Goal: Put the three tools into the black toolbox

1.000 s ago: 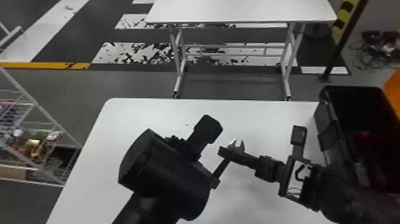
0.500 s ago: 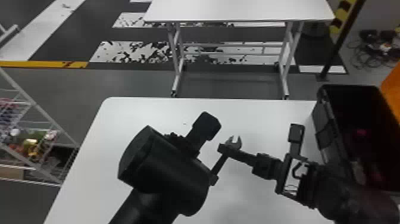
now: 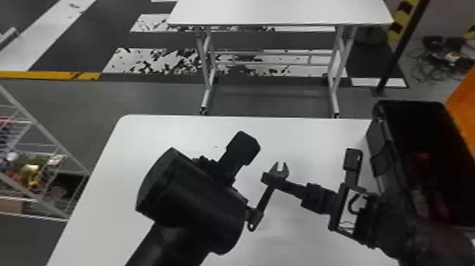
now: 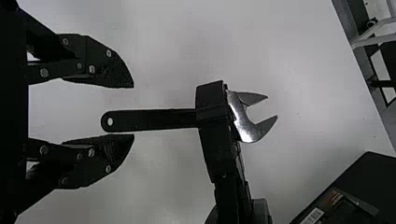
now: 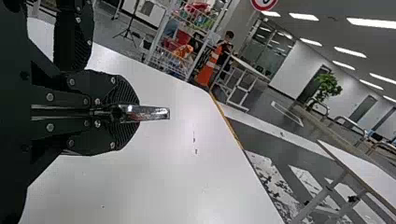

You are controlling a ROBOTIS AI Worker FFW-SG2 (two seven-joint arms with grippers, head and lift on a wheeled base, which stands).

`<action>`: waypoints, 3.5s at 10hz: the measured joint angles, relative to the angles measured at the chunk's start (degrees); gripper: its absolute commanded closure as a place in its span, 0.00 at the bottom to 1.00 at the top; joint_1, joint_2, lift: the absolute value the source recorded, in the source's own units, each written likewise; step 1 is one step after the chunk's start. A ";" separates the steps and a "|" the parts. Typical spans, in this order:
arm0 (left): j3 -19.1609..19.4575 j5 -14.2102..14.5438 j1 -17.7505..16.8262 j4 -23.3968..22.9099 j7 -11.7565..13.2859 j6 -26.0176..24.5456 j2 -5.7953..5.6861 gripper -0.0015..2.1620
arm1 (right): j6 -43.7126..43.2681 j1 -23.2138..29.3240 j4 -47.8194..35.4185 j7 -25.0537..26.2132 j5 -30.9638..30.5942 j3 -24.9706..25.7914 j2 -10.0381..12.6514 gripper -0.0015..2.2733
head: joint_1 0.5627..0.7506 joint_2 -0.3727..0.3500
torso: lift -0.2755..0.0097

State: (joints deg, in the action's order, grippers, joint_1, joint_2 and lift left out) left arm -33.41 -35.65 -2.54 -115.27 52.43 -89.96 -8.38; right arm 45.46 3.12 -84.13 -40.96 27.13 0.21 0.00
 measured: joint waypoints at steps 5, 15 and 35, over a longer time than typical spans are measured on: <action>12.38 8.83 7.69 -13.26 3.12 0.00 0.92 0.01 | 9.33 2.35 -7.86 -0.05 2.57 5.18 0.01 0.99 | 0.70 0.56 | 0.79; 33.85 33.08 23.61 -13.15 3.15 0.00 1.09 0.01 | 22.71 3.60 -32.44 4.22 16.56 30.61 -11.98 0.99 | 0.70 0.16 | 0.79; 44.57 39.16 30.44 -12.08 9.81 2.81 1.18 0.02 | -11.05 22.90 -37.91 -3.44 -4.89 30.00 -15.45 0.03 | 0.70 0.03 | 0.79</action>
State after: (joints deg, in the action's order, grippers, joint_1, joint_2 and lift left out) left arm 11.16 3.51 27.90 -127.35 62.24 -87.15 -7.20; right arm 34.41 26.02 -122.04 -44.40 22.24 30.21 -15.45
